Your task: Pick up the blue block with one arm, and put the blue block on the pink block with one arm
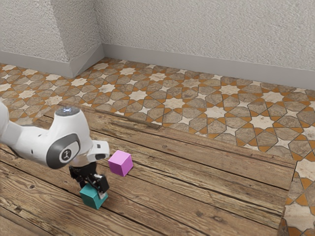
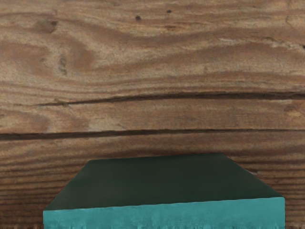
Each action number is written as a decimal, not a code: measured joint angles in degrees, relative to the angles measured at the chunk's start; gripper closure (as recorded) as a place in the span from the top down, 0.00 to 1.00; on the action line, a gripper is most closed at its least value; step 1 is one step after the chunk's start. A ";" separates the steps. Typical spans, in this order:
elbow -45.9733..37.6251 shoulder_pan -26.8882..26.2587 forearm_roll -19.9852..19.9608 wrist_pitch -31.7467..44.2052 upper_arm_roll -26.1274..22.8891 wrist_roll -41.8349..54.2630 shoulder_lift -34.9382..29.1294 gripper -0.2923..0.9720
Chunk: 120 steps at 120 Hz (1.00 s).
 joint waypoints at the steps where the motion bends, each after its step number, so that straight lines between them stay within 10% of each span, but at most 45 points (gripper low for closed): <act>1: -0.02 -0.01 0.00 0.01 0.00 0.00 0.00 0.77; 100: 0.08 -0.11 0.15 0.05 -0.03 -0.31 -2.99 0.53; 120: 10.71 -0.52 1.12 -3.70 -0.08 -0.58 -1.21 0.52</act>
